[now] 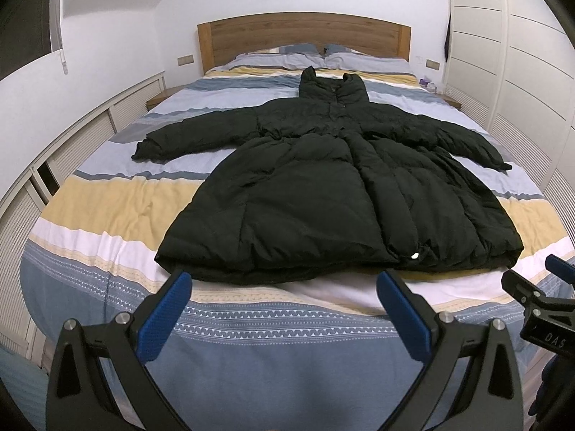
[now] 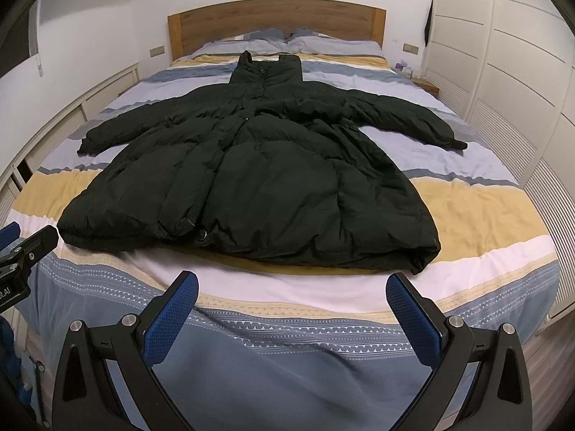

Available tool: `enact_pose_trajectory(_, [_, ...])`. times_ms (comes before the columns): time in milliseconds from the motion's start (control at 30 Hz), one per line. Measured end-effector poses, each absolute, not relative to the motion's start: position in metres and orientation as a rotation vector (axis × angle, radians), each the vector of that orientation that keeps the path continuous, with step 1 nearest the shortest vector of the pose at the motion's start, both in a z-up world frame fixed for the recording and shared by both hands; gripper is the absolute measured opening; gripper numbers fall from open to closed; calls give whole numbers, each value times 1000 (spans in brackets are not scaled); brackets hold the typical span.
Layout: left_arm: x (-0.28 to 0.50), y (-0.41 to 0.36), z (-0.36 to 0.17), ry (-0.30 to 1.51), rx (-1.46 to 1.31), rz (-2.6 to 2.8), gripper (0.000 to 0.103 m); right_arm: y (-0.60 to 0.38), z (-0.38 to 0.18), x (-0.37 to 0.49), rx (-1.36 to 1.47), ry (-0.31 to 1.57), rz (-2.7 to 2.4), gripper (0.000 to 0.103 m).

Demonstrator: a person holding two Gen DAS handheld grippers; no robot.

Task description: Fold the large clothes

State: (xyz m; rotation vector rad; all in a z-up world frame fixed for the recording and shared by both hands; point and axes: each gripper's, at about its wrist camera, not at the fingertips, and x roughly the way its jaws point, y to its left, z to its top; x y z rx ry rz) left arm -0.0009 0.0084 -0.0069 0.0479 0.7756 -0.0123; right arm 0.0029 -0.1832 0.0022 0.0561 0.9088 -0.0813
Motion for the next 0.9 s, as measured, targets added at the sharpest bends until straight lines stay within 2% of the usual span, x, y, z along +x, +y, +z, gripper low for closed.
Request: enact_pose_trajectory(900, [-7, 8, -1, 799, 25, -105, 103, -186, 13, -8, 55, 872, -94, 102])
